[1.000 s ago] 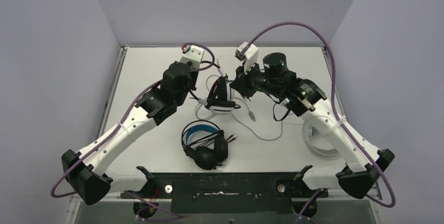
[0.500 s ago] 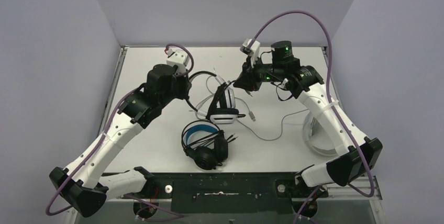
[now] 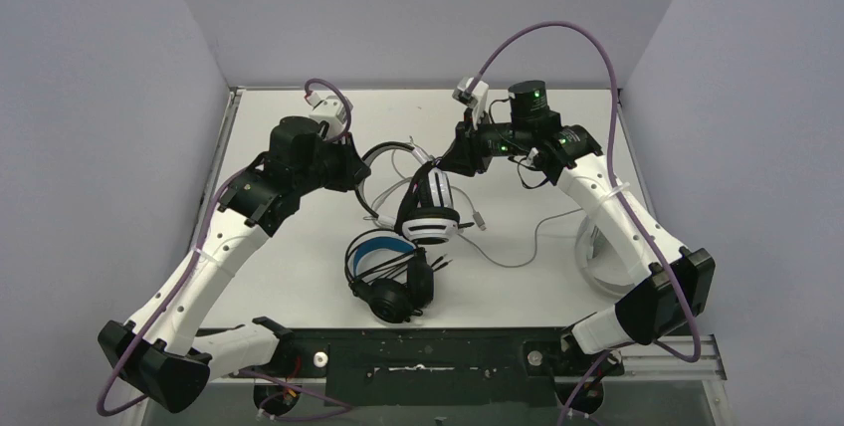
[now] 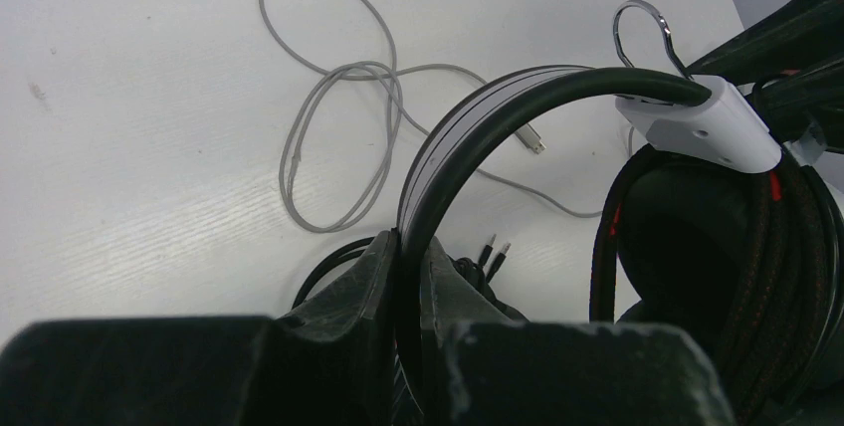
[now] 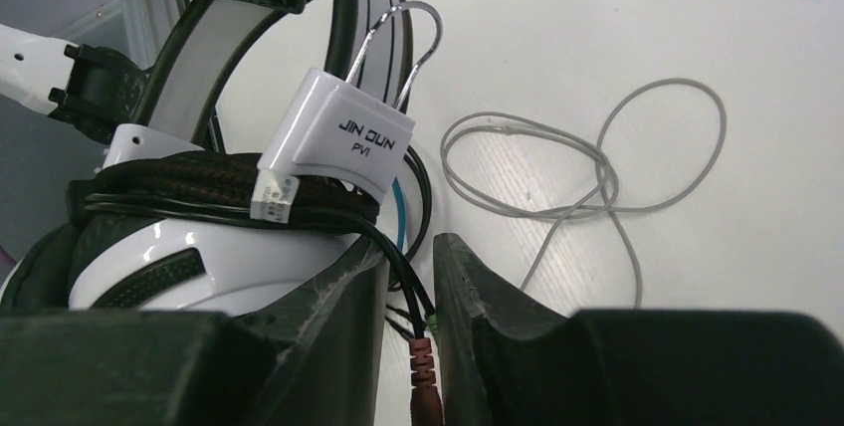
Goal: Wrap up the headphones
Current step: Wrap the headphones cable around the headphones, then place the headphones at the center of the board.
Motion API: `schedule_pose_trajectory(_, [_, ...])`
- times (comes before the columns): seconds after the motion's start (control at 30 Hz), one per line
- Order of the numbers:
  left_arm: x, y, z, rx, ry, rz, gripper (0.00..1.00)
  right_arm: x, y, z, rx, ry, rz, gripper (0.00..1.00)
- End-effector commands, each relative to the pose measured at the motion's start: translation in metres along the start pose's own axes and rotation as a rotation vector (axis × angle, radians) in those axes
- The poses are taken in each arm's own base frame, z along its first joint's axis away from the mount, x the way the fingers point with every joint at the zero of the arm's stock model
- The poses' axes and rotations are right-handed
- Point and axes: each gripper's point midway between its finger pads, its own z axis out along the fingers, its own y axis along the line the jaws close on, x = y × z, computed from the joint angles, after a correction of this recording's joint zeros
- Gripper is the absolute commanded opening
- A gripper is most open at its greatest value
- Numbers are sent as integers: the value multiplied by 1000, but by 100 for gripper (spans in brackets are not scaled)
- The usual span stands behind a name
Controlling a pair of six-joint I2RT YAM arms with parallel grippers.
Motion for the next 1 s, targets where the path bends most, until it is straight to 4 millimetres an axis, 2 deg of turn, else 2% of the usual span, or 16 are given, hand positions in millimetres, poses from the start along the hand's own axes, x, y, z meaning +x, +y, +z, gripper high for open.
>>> schedule_pose_trajectory(0.0, [-42, -40, -23, 174, -110, -47, 0, 7, -20, 4, 67, 4, 25, 26])
schedule_pose_trajectory(0.1, [-44, -34, -23, 150, -115, -76, 0, 15, -23, 2, 103, 18, 54, 39])
schedule_pose_trajectory(0.27, [-46, -16, -20, 88, -128, -134, 0, 22, -34, -8, 214, 62, 117, 51])
schedule_pose_trajectory(0.5, [-50, 33, -17, -74, -177, -226, 0, 18, -41, -45, 425, 44, 156, 88])
schedule_pose_trajectory(0.6, [-51, 61, -17, -181, -217, -255, 0, 23, -43, -61, 497, 68, 164, 94])
schedule_pose_trajectory(0.73, [-53, 107, -19, -357, -273, -305, 0, 30, -40, -81, 570, 92, 174, 96])
schedule_pose_trajectory(0.97, [-56, 188, -26, -631, -359, -391, 0, 43, -26, -96, 586, 82, 179, 98])
